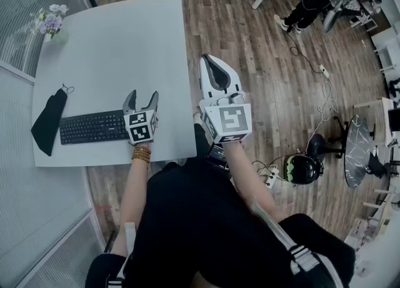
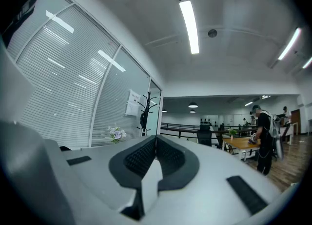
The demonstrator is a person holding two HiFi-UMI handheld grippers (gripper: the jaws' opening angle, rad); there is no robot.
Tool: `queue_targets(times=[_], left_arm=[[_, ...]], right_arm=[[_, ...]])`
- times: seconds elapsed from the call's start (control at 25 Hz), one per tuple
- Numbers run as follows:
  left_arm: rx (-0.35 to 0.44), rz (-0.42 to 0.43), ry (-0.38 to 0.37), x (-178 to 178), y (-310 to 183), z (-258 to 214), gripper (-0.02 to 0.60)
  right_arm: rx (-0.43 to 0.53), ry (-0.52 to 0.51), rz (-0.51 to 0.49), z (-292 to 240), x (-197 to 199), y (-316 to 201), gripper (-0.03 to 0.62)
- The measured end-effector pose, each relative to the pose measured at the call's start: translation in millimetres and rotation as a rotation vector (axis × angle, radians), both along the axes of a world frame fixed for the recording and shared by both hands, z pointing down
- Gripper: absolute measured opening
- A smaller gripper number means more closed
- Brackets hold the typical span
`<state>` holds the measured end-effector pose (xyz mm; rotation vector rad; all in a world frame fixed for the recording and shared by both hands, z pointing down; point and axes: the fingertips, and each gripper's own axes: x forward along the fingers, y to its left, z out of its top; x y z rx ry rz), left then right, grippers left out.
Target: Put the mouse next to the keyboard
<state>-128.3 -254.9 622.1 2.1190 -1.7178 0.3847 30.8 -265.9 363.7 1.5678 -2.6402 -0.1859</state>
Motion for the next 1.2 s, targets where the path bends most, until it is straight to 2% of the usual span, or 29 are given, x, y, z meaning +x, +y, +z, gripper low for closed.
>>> queue_targets(times=[0.64, 1.0, 1.2], left_arm=[[0.299, 0.01, -0.018, 15, -17, -136, 0.302], [0.402, 0.044, -0.016, 33, -9, -184, 0.286], [0.423, 0.05, -0.015, 41, 0, -192, 0.27]], right_arm=[[0.007, 0.041, -0.002, 3, 12, 2, 0.0], [-0.001, 0.051, 0.008, 10, 20, 6, 0.0], [-0.014, 0.048, 0.011, 18, 24, 11, 0.0]])
